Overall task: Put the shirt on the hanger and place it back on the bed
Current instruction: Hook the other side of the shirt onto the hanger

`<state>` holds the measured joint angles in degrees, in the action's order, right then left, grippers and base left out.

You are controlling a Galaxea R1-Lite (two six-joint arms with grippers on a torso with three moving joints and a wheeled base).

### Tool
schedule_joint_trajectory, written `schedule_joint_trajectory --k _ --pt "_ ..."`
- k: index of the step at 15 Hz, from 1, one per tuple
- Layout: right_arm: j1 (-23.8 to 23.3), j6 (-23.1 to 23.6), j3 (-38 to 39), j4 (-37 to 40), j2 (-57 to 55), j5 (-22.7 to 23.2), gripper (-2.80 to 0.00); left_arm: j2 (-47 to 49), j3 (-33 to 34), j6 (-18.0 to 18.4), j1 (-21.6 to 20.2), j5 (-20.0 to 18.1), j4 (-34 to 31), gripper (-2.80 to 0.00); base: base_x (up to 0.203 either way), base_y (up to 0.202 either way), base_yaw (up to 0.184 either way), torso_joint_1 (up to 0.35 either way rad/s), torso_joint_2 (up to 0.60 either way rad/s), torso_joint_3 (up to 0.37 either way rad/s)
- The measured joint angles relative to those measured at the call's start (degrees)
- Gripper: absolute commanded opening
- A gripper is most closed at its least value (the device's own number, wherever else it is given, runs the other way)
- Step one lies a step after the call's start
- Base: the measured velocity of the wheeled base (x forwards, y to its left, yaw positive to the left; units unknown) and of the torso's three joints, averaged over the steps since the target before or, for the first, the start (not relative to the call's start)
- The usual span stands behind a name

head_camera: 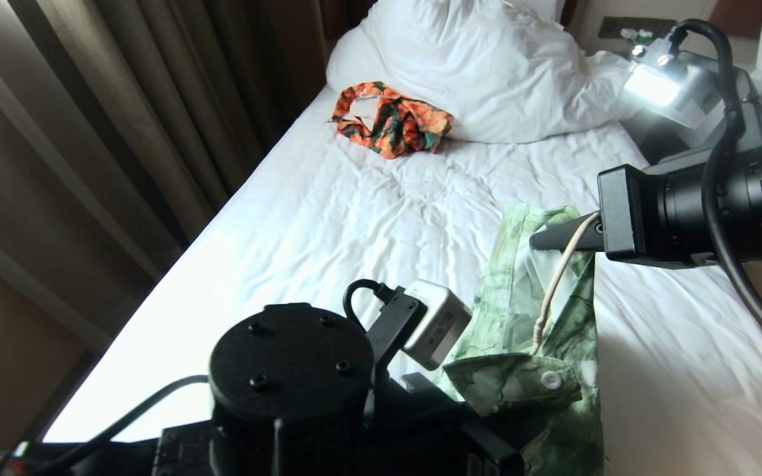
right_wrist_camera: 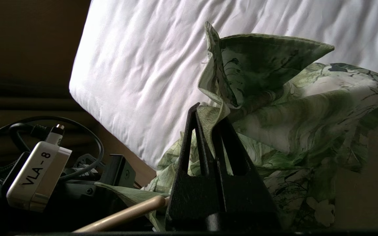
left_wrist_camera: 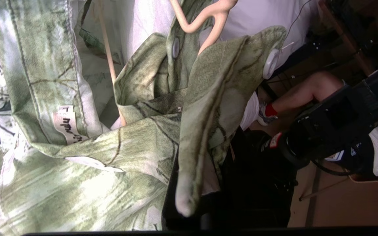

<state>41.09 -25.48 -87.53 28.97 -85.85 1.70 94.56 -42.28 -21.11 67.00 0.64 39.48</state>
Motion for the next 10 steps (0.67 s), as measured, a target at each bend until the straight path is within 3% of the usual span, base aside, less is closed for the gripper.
schedule_joint_trajectory --k 3,7,10 --pt "-1.25 2.1 3.67 -1.32 1.76 4.62 -2.8 4.07 -1.76 0.47 -0.87 0.0 6.24 -2.8 0.0 0.0 0.0 0.0 0.0 0.0" --pt "-3.6 6.04 5.8 -1.64 4.51 10.41 -2.8 5.99 -4.69 0.43 -0.9 0.33 6.43 -2.8 0.0 0.0 0.0 0.0 0.0 0.0" --pt "-4.12 7.32 8.08 -1.47 7.62 10.86 -2.8 5.81 -5.04 0.46 -1.6 1.32 6.43 -2.8 0.0 0.0 0.0 0.0 0.0 0.0"
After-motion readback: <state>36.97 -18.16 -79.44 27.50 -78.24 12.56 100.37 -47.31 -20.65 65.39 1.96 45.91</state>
